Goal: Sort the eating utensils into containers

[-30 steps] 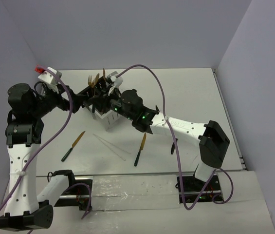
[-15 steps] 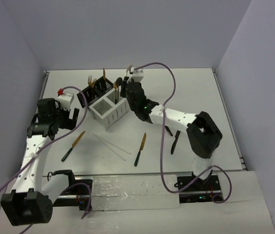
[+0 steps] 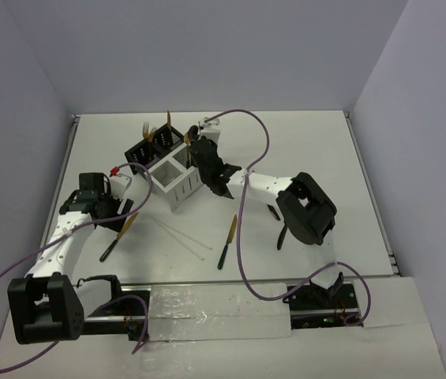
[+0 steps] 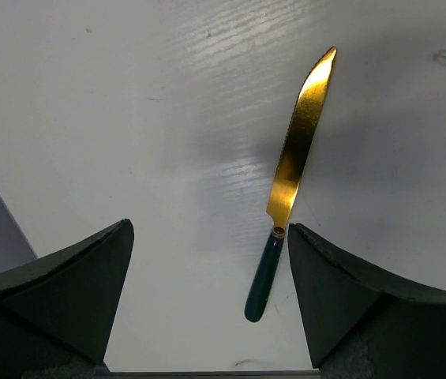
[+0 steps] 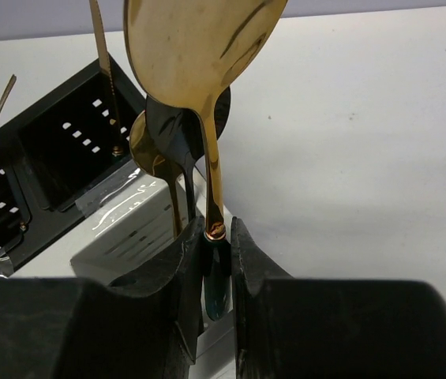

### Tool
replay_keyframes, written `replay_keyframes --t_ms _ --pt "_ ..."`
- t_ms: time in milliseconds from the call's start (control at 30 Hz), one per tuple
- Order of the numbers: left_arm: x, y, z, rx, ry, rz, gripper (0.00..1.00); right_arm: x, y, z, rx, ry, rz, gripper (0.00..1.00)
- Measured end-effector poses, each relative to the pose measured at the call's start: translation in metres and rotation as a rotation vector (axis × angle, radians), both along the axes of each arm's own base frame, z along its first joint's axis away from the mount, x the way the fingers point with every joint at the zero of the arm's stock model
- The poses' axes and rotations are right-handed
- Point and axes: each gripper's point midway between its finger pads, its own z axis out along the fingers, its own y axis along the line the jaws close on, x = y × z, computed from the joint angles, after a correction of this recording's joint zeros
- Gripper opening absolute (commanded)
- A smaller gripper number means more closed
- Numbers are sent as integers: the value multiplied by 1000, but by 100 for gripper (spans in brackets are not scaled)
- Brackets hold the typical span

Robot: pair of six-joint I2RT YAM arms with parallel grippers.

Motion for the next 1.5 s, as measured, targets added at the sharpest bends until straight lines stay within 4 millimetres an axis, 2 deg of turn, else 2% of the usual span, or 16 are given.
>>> replay_keyframes --t_ms 100,133,233,333,633,733,867,1000,1133,1233,1267,1333,1367,1433,1467,1500 --pt "-2 0 -8 3 30 -6 86 0 3 -1 5 6 5 1" --pt "-3 0 -11 3 40 -8 86 0 4 -1 5 5 5 12" --pt "-7 0 -20 6 73 -16 84 -3 6 -1 4 7 10 36" --pt "-11 -1 -27 1 98 -27 84 -7 11 -1 3 6 21 45" --pt "-13 -12 -30 -46 116 -78 82 -24 13 3 1 36 63 49" --pt "-19 -17 -31 -68 137 -112 82 -33 7 17 17 32 77 49" --pt "-31 -23 -33 -90 182 -172 81 -48 -2 49 53 7 112 49" --pt "-40 -24 -43 -93 249 -204 73 -65 -15 90 99 -45 136 50" --pt "-49 -22 -61 -89 353 -214 69 -83 -31 111 130 -82 144 50" --pt "-51 -16 -70 -62 417 -207 60 -94 -41 110 126 -84 147 50" --pt "-49 -14 -70 -57 425 -200 52 -97 -44 108 121 -82 146 50" --pt "-45 -11 -71 -44 444 -189 44 -101 -49 101 108 -75 145 50" --pt "-43 -10 -71 -43 450 -181 34 -102 -51 97 99 -70 143 50" --pt "-41 -8 -71 -35 458 -169 21 -105 -55 94 88 -67 141 50" --pt "-41 -8 -71 -31 457 -167 6 -106 -58 94 85 -69 139 50" --pt "-41 -8 -71 -31 457 -164 0 -108 -60 94 85 -72 136 51"
